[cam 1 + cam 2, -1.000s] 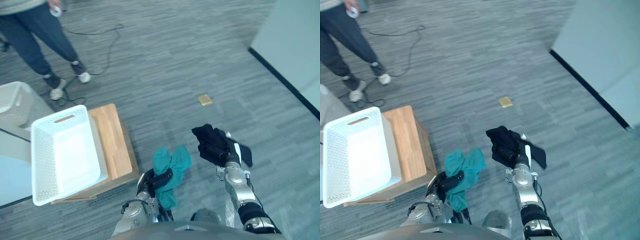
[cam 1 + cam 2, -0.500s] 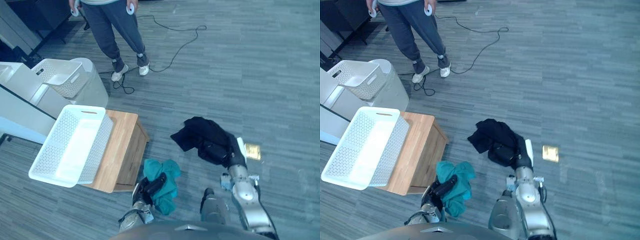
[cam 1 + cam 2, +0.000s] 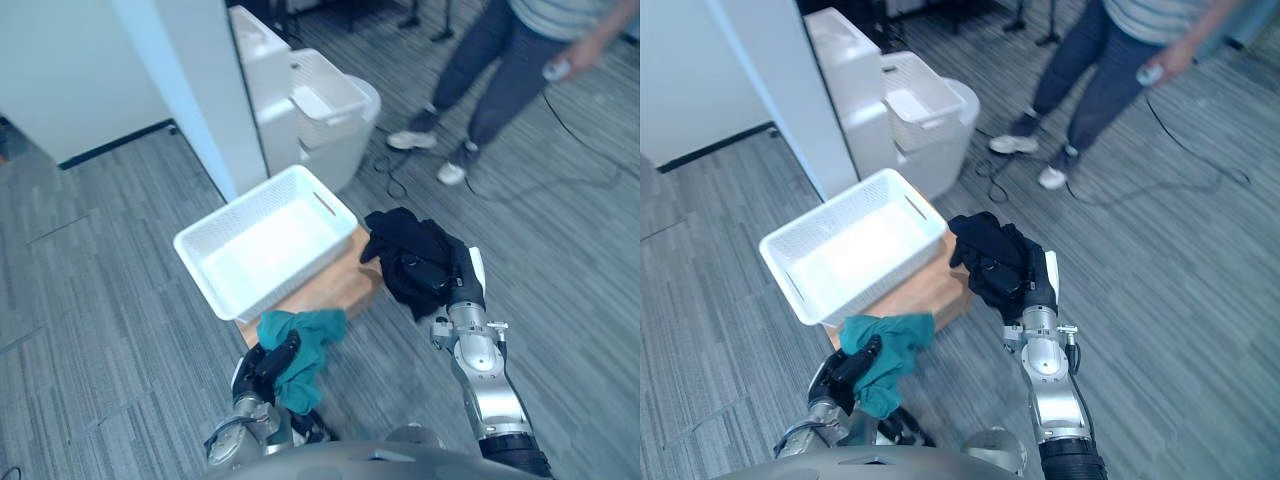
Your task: Tidy up the quilt and then pick up the clothes from the bed and put them into the laundry hamper
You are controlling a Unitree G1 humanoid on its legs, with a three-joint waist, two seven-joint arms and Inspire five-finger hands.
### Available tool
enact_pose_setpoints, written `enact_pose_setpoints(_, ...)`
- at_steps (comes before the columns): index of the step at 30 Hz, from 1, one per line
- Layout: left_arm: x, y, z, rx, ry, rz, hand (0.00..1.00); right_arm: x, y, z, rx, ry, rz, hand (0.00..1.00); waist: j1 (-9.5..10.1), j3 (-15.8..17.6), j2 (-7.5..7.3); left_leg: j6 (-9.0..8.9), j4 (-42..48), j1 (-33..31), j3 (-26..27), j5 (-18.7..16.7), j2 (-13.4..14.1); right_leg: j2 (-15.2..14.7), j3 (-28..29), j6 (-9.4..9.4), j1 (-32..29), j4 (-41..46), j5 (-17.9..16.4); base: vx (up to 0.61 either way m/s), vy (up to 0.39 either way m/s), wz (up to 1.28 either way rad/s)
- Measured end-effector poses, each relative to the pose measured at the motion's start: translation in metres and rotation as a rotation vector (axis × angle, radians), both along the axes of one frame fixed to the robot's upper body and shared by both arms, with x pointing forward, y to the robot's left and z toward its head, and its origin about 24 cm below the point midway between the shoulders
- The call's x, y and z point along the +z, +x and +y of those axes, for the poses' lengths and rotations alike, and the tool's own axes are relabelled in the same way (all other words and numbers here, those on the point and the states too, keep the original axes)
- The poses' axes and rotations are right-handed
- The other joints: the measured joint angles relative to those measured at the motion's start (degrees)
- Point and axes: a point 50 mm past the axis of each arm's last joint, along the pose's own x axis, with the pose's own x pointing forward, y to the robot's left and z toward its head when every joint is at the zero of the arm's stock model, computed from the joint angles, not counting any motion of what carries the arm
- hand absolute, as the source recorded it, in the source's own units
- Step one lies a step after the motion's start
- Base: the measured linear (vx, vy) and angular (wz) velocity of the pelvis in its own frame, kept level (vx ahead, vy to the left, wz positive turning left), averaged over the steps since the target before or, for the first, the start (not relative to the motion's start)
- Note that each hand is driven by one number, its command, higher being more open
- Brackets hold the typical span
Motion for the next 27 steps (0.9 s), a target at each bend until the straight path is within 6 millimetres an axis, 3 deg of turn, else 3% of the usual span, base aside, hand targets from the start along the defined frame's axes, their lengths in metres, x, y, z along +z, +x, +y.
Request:
enact_pose_setpoints(1, 0.004, -0.001, 0.0, -0.005, 0.003, -0.015, 0.0, -0.002, -0.003, -0.002, -0.015, 0.007, 0.009, 0.0, -0.05, -0.18, 0.16, -1.3, -2.11, 2.31, -2.28, 0.76, -0.47, 1.17, 2.74, -1.91, -4.54, 6.42, -1.38, 0.41, -0.146, 1.27)
enact_pose_setpoints(2, 0.007, 0.001, 0.0, -0.017, 0.008, -0.032, 0.0, -0.004, -0.008, -0.005, -0.041, 0.021, 0.012, 0.0, -0.35, -0.51, 0.24, -2.25, -3.88, 3.88, -5.21, 1.38, -0.73, 2.13, 4.22, -4.29, -8.48, 7.62, -2.9, 0.38, -0.175, 1.22)
enact_pose_setpoints(3, 0.008, 0.002, 0.0, -0.022, 0.014, -0.04, 0.0, -0.003, -0.01, -0.006, -0.051, 0.024, 0.009, 0.0, -0.75, -0.7, 0.26, -2.63, -4.53, 4.27, -6.9, 1.6, -0.77, 2.36, 4.55, -5.38, -10.3, 6.97, -3.57, 0.4, -0.233, 1.39)
enact_pose_setpoints(5, 0.012, 0.008, 0.001, -0.038, 0.038, -0.064, 0.0, 0.005, -0.013, -0.009, -0.06, 0.019, -0.026, 0.0, -2.46, -0.78, 0.25, -3.97, -6.35, 5.57, -12.52, 2.35, -0.6, 3.23, 6.76, -8.53, -16.71, 0.51, -5.48, 0.36, -0.314, 1.43)
enact_pose_setpoints(6, 0.012, 0.01, 0.001, -0.039, 0.039, -0.07, 0.0, 0.014, -0.014, -0.01, -0.066, 0.015, -0.063, 0.0, -3.32, -0.62, 0.81, -4.64, -6.55, 5.82, -16.08, 2.72, 1.04, 5.88, 10.9, -9.44, -20.76, -8.47, -5.98, 0.32, -0.413, 1.23)
enact_pose_setpoints(7, 0.012, 0.011, 0.001, -0.039, 0.039, -0.072, 0.0, 0.017, -0.015, -0.011, -0.07, 0.014, -0.075, 0.0, -3.5, -0.56, 1.19, -5.17, -6.5, 5.79, -17.46, 3.02, 2.06, 7.77, 13.68, -9.34, -22.22, -12.95, -5.76, 0.29, -0.465, 1.09)
enact_pose_setpoints(8, 0.012, 0.012, 0.001, -0.04, 0.041, -0.074, 0.0, 0.019, -0.016, -0.012, -0.075, 0.012, -0.085, 0.0, -3.79, -0.62, 1.51, -5.73, -6.18, 5.46, -19.16, 3.26, 3.23, 9.98, 17.69, -8.03, -22.92, -18.9, -4.7, 0.33, -0.545, 1.97)
enact_pose_setpoints(9, 0.009, 0.01, 0.005, -0.05, 0.057, -0.074, 0.0, 0.021, -0.029, -0.02, -0.118, 0.006, -0.089, 0.0, -5.84, -2.44, 0.77, -10.68, -6.36, 4.36, -24.36, 3.89, 4.5, 12.36, 30.25, -1.76, -14.51, -34.73, 4.19, 0.34, -0.529, 2.02)
enact_pose_setpoints(10, 0.008, 0.009, 0.004, -0.055, 0.054, -0.074, 0.0, 0.023, -0.032, -0.023, -0.135, 0.002, -0.098, 0.0, -5.06, -2.64, 1.13, -11.58, -7.21, 4.82, -25.46, 4.12, 5.24, 12.7, 30.39, 1.7, -12.5, -36.77, 2.42, 0.34, -0.503, 1.69)
enact_pose_setpoints(11, 0.009, 0.01, 0.001, -0.046, 0.041, -0.078, 0.0, 0.027, -0.03, -0.027, -0.145, -0.009, -0.11, 0.0, -3.32, -2.7, 2.04, -11.77, -8.34, 5.33, -26.08, 5.34, 6.19, 13.96, 30.12, 1.15, -13.13, -35.52, 2.09, 0.14, -0.516, -0.54)
enact_pose_setpoints(12, 0.017, 0.015, 0.007, 0.014, 0.04, -0.127, 0.0, 0.056, -0.004, -0.014, -0.076, 0.0, -0.246, 0.0, -0.28, -1.63, 0.73, -12.63, -9.4, 4.16, -25.53, 11.43, 6.62, 15.0, 31.63, -0.19, -23.07, -23.97, 1.63, 0.01, -0.515, -0.62)
enact_pose_setpoints(13, 0.016, 0.018, 0.008, 0.012, 0.045, -0.129, 0.0, 0.076, -0.001, -0.009, -0.044, -0.006, -0.335, 0.0, -1.31, -0.27, 2.96, -16.46, -8.88, 3.63, -25.26, 10.82, 8.87, 16.26, 29.75, -0.55, -18.03, -32.56, -0.51, 0.01, -0.515, 0.12)
enact_pose_setpoints(14, 0.01, 0.02, -0.004, -0.01, 0.024, -0.089, 0.0, 0.077, -0.005, -0.016, -0.062, -0.039, -0.343, 0.0, -2.77, 1.16, 5.65, -19.16, -10.01, 5.98, -24.29, 10.36, 10.82, 17.43, 25.34, -1.74, -11.01, -37.99, 3.42, -0.02, -0.235, 1.22)
enact_pose_setpoints(15, 0.006, 0.013, -0.007, -0.015, 0.018, -0.067, 0.0, 0.072, -0.009, -0.018, -0.074, -0.04, -0.317, 0.0, -2.91, 0.77, 5.13, -18.54, -11.69, 8.72, -23.22, 10.81, 10.3, 17.67, 24.82, -1.84, -8.05, -38.55, 3.46, -0.04, -0.175, 1.06)
enact_pose_setpoints(16, 0.006, 0.002, -0.007, -0.007, 0.011, -0.059, 0.0, 0.071, -0.009, -0.013, -0.046, -0.038, -0.317, 0.0, -2.46, -0.69, 4.21, -16.19, -14.14, 10.04, -22.01, 12.19, 9.29, 18.42, 24.82, -2.13, -6.77, -40.13, 2.52, -0.11, -0.11, 0.42)
enact_pose_setpoints(17, 0.005, -0.002, -0.007, -0.006, 0.008, -0.055, 0.0, 0.075, -0.008, -0.009, -0.025, -0.038, -0.338, 0.0, -2.49, -1.01, 4.15, -15.6, -14.52, 9.88, -20.87, 11.65, 9.49, 19.09, 24.72, -2.11, -6.67, -40.7, 2.24, -0.2, -0.103, 0.09)
enact_pose_setpoints(18, 0.004, -0.003, -0.006, -0.012, 0.01, -0.047, 0.0, 0.082, -0.008, -0.001, 0.015, -0.03, -0.382, 0.0, -2.17, -1.16, 3.13, -15.9, -15.43, 9.22, -20.62, 12.07, 9.49, 19.39, 24.77, -2.15, -7.44, -41.23, 2.1, -0.17, -0.067, 0.02)
enact_pose_setpoints(22, 0.003, -0.007, -0.005, -0.003, 0.005, -0.036, 0.0, 0.09, -0.008, 0.02, 0.14, -0.019, -0.428, 0.0, -1.14, -2.1, 1.3, -15.1, -15.98, 5.17, -20.72, 14.26, 8.91, 19.0, 24.14, -1.75, -7.94, -46.91, 7.68, -0.12, 0.012, 0.02)
enact_pose_setpoints(24, 0.003, -0.007, -0.004, 0.003, -0.012, -0.035, 0.0, 0.092, -0.006, 0.026, 0.174, -0.018, -0.432, 0.0, -1.06, -2.16, 1.25, -13.15, -12.3, 2.39, -19.0, 14.2, 8.79, 17.4, 22.61, -1.79, -7.74, -47.85, 8.88, -0.07, 0.068, 0.3)
enact_pose_setpoints(27, 0.004, -0.007, -0.006, -0.013, -0.029, -0.043, 0.0, 0.093, -0.005, 0.023, 0.179, -0.047, -0.433, 0.0, -1.26, -2.52, 2.03, -11.67, -10.77, 1.86, -14.69, 13.97, 8.13, 15.52, 20.68, -1.1, -6.23, -48.97, 9.29, -0.04, 0.076, 0.46)
